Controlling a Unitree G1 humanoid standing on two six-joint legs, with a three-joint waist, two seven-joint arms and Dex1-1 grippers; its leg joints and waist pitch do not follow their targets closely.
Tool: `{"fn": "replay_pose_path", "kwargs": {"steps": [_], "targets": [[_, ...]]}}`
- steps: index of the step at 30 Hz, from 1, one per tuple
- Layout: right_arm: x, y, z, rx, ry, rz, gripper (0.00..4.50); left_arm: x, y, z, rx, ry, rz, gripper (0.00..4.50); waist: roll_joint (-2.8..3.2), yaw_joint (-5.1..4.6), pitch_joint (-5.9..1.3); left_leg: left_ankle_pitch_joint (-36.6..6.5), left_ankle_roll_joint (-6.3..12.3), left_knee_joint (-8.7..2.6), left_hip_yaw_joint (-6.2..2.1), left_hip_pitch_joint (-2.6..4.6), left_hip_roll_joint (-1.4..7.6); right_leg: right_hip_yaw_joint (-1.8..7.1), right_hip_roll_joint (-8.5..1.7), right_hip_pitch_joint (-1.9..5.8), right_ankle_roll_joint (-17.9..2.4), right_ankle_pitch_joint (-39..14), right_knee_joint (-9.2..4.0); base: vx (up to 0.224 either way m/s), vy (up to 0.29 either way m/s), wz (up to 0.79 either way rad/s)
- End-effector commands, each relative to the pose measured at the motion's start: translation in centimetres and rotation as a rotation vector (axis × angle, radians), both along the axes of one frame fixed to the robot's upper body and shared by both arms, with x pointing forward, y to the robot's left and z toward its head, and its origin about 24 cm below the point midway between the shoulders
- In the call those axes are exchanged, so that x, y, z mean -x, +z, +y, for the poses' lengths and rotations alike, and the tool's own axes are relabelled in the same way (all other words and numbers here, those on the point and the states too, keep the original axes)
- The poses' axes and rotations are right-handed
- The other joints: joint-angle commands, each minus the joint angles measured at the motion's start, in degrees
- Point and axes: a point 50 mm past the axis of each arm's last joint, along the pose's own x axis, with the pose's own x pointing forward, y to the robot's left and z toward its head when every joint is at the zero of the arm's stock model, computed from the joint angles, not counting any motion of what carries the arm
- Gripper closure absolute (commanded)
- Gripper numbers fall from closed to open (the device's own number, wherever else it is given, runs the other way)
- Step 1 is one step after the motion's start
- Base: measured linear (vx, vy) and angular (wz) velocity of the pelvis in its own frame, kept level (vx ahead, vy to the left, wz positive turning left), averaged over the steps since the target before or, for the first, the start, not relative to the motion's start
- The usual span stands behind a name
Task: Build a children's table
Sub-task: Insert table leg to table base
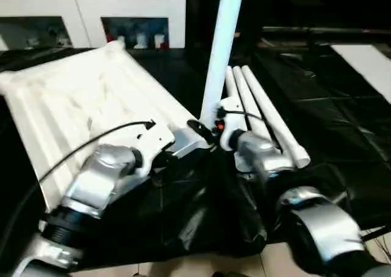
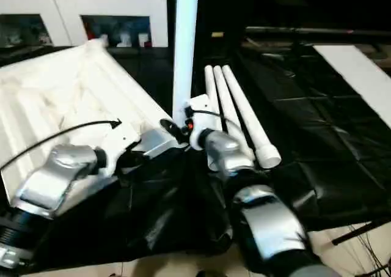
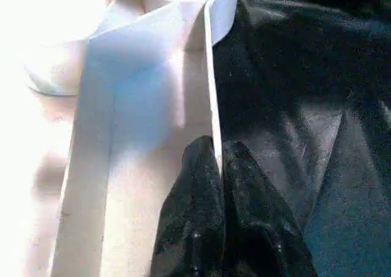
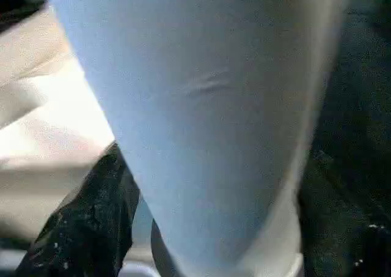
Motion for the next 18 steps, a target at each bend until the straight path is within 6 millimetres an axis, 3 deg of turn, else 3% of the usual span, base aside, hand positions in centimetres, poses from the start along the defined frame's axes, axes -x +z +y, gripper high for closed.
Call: {"fn": "replay_pose_path", "kwargs": {"steps": [1, 2, 4, 10, 14, 15, 18], "targets": [[0.6, 0.5, 0.3, -0.002, 0.138, -0.027, 0.69, -0.2, 0.5, -0.5, 0.005, -0.077, -0.029, 4.5, 0.68, 0.03, -4.1, 2.77, 10.02, -2.02, 0.44, -0.12, 1.12, 3.52, -3.59, 5.12, -16.37, 10.13, -1.51, 0.0, 0.0, 0.0], [0.7, 0.5, 0.2, 0.001, 0.154, -0.029, 0.62, -0.2, 0.5, -0.4, 0.004, -0.086, -0.03, 4.5, 0.64, 0.07, -3.98, 2.36, 10.23, -2.1, 0.41, -0.16, 1.16, 3.46, -3.56, 5.05, -16.34, 9.19, -1.66, 0.0, 0.0, 0.0], [1.6, 0.5, -1.0, 0.051, 0.271, -0.061, 0.51, 0.2, 0.6, -0.3, 0.022, -0.198, -0.023, 4.5, 0.66, 0.33, -3.63, -1.9, 8.82, -2.27, 0.54, -0.06, 1.37, 3.47, -3.73, 4.94, -14.97, 1.42, -2.42, 0.0, 0.0, 0.0], [2.9, 0.4, -3.0, 0.093, 0.399, -0.073, 0.51, 1.0, 0.2, 0.4, 0.039, -0.348, 0.04, 4.5, 0.54, 0.7, -3.33, -7.33, 4.79, -2.47, 0.64, 0.34, 1.52, 3.87, -3.6, 4.43, -12.83, -6.89, -3.01, 0.0, 0.0, 0.0], [3.6, 0.1, -4.0, 0.116, 0.444, -0.043, 0.51, 1.0, 0.2, 0.8, 0.062, -0.38, 0.07, 4.5, 0.52, 0.98, -3.43, -6.97, 4.01, -2.34, 0.79, 0.36, 1.43, 4.02, -3.4, 4.41, -12.72, -5.81, -2.73, 0.0, 0.0, 0.0], [3.6, 0.0, -4.2, 0.113, 0.431, -0.032, 0.51, 1.0, 0.2, 0.9, 0.06, -0.39, 0.076, 4.5, 0.76, 0.98, -3.52, -6.34, 3.85, -2.31, 0.67, 0.3, 1.46, 3.98, -3.4, 4.48, -12.82, -4.97, -2.54, 0.0, 0.0, 0.0], [3.5, -0.1, -4.3, 0.086, 0.369, -0.02, 0.85, 0.9, 0.3, 1.1, 0.058, -0.408, 0.075, 4.5, 0.56, 0.78, -3.63, -6.25, 3.54, -2.22, 0.62, 0.08, 1.31, 3.92, -3.4, 4.68, -12.46, -4.75, -2.51, 0.0, 0.0, 0.0]]}}
